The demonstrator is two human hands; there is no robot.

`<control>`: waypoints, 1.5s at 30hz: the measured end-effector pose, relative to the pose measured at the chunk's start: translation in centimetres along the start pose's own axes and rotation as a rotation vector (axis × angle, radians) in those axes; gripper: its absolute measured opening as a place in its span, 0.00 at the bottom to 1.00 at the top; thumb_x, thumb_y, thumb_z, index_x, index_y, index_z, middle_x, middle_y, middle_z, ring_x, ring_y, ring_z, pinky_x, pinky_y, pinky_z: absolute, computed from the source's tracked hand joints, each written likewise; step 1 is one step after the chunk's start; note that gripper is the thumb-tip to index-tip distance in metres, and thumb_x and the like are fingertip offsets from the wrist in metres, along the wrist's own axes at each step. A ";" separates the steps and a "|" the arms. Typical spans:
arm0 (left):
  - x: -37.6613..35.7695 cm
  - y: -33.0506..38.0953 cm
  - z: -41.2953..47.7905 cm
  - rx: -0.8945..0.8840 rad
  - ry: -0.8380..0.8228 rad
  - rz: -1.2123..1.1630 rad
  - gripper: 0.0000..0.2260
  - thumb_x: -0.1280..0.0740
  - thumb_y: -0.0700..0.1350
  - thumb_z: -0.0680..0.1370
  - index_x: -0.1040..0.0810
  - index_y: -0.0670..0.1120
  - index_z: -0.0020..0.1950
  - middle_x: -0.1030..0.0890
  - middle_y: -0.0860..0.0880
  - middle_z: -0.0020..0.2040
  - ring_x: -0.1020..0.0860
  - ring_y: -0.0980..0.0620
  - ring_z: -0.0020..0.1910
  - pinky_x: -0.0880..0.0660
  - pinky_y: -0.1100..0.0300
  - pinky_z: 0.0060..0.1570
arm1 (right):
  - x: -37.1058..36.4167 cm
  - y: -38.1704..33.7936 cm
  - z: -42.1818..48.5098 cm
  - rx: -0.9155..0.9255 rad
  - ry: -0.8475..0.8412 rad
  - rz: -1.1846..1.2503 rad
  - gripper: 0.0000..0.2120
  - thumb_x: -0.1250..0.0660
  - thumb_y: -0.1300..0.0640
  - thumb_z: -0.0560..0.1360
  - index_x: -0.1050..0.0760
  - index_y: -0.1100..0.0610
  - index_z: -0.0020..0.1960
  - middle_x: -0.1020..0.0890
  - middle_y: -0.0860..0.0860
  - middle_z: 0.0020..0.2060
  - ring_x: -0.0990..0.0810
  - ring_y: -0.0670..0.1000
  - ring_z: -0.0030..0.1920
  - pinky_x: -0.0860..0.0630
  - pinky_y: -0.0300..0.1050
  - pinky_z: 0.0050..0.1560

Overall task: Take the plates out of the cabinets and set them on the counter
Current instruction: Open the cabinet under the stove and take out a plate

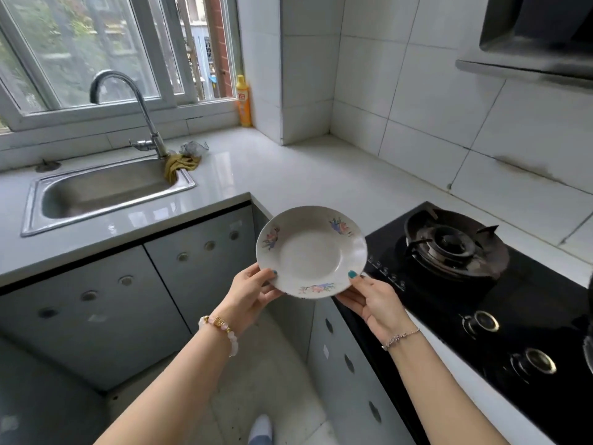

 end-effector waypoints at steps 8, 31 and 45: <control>3.5 8.1 9.8 -0.011 0.086 -0.096 0.11 0.41 0.30 0.76 0.25 0.37 0.55 0.19 0.42 0.47 0.17 0.47 0.39 0.19 0.57 0.35 | -5.0 -3.1 10.6 -0.021 0.086 0.007 0.11 0.41 0.59 0.80 0.23 0.63 0.55 0.16 0.59 0.49 0.17 0.56 0.49 0.20 0.48 0.49; -6.5 10.8 34.6 0.198 -0.206 0.008 0.16 0.38 0.31 0.76 0.30 0.31 0.64 0.22 0.37 0.59 0.16 0.47 0.43 0.19 0.58 0.40 | 1.2 -11.0 29.4 0.094 0.473 0.338 0.11 0.41 0.56 0.79 0.21 0.59 0.51 0.18 0.53 0.43 0.21 0.51 0.44 0.25 0.43 0.43; -16.0 8.8 46.0 0.357 -0.347 0.121 0.10 0.39 0.31 0.77 0.28 0.34 0.58 0.22 0.38 0.50 0.16 0.47 0.37 0.18 0.57 0.38 | 6.5 -14.8 34.1 0.121 0.669 0.384 0.12 0.41 0.56 0.78 0.20 0.58 0.52 0.17 0.52 0.42 0.20 0.51 0.45 0.24 0.45 0.46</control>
Point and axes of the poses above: each hand's wrist, its own z-axis towards the middle knuckle, its own x-axis out of the back of the hand, y = z × x, the point moved 2 cm from there along z, towards the middle knuckle
